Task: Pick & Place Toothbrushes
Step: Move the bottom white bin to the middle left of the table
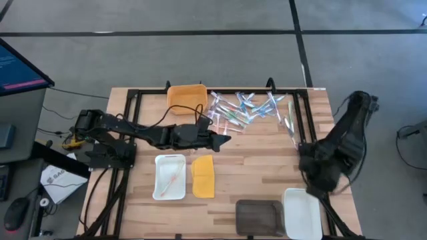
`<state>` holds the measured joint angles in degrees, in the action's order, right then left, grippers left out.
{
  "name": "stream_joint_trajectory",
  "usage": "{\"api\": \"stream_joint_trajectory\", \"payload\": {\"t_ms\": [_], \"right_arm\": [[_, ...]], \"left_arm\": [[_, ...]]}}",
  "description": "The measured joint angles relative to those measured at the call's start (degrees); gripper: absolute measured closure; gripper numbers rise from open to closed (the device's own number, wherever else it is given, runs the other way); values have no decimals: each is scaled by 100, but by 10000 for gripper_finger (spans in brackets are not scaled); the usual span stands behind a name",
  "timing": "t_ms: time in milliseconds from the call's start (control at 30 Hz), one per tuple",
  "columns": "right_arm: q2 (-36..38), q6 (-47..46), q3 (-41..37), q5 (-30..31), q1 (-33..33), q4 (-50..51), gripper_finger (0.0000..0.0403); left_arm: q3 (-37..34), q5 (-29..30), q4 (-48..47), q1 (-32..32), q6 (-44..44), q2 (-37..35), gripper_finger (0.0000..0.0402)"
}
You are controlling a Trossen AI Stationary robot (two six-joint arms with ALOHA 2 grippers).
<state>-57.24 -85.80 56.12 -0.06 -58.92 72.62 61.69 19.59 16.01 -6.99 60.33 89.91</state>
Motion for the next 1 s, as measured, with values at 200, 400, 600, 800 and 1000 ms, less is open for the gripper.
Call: {"api": "stream_joint_trajectory", "payload": {"t_ms": [200,400,600,800,1000], "right_arm": [[-843,-384,7,41,-903,-341,403],[-1657,-116,4,14,-784,-391,403],[-2281,816,4,14,-377,-948,403],[-2595,1341,4,14,-111,-1076,403],[-2748,2003,4,-14,224,-1100,403]], "left_arm": [[0,643,112,-249,168,0,394],[0,698,222,-331,169,0,394],[0,739,257,-362,306,0,394],[0,745,312,-384,311,0,394],[0,806,343,-478,304,0,394]]}}
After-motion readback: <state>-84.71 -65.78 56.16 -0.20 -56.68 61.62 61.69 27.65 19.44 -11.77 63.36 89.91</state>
